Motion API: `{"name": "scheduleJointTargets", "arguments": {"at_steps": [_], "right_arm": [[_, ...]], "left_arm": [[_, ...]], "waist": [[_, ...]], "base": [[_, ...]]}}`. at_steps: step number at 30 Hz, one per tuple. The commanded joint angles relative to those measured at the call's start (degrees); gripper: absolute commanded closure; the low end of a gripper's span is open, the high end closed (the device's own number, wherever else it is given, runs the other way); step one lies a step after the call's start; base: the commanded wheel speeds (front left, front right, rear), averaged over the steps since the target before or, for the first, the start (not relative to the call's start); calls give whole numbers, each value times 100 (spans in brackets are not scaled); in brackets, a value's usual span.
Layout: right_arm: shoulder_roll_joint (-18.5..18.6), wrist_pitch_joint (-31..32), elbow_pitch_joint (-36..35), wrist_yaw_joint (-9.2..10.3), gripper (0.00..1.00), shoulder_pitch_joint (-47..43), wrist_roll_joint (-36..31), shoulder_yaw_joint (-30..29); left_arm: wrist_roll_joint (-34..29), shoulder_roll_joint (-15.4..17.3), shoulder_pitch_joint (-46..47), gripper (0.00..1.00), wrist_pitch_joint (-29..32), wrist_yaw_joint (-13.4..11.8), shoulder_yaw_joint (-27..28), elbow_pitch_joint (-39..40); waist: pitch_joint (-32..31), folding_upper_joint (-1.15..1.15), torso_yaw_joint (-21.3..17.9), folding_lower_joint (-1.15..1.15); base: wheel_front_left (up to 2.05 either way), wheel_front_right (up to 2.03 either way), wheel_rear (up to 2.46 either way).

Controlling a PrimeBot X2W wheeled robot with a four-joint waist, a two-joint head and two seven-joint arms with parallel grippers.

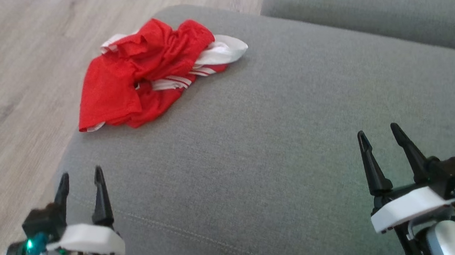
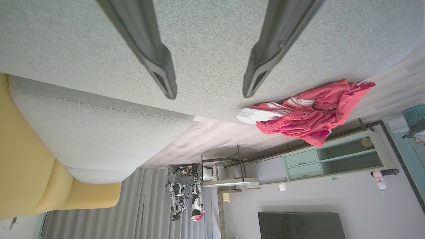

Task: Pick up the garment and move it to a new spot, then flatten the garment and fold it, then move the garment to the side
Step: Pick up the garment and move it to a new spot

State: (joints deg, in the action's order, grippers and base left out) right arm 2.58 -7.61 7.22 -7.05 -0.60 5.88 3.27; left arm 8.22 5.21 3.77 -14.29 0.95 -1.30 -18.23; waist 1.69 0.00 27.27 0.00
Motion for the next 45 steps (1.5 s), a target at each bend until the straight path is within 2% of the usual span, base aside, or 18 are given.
{"name": "scheduleJointTargets", "arguments": {"at_steps": [1,8,17,24,32,33,34,39,45], "right_arm": [[30,56,-273,-44,0,298,-93,120],[30,309,-591,-44,0,584,-401,59],[138,672,-1077,-44,0,926,-693,0],[259,827,-1284,-44,0,1162,-729,120],[241,825,-1287,-44,0,1263,-709,169],[234,815,-1280,-44,0,1269,-707,164],[226,807,-1274,-44,0,1273,-704,155],[196,754,-1212,-44,0,1280,-691,103],[132,611,-1056,-44,0,1261,-624,60]], "left_arm": [[22,39,513,0,-71,0,205,212],[102,45,1232,0,-71,100,274,-22],[184,166,2831,0,-71,320,329,-1238],[119,425,4005,0,-71,463,350,-2309],[-53,801,4711,0,-71,514,365,-3085],[-91,844,4759,60,-71,512,351,-3144],[-112,884,4803,100,-71,511,351,-3177],[-231,1035,4844,100,-71,499,343,-3006],[-300,1114,4357,100,-71,448,485,-1984]], "waist": [[247,0,-97,0],[957,0,-319,0],[1964,0,-599,0],[2415,0,-814,0],[2623,0,-1033,0],[2634,0,-1047,0],[2647,0,-1060,0],[2619,0,-1068,0],[2303,0,-1065,0]], "base": [[0,0,0],[0,0,0],[0,0,0],[0,0,0],[0,0,0],[0,0,0],[0,0,0],[0,0,0],[0,0,0]]}}
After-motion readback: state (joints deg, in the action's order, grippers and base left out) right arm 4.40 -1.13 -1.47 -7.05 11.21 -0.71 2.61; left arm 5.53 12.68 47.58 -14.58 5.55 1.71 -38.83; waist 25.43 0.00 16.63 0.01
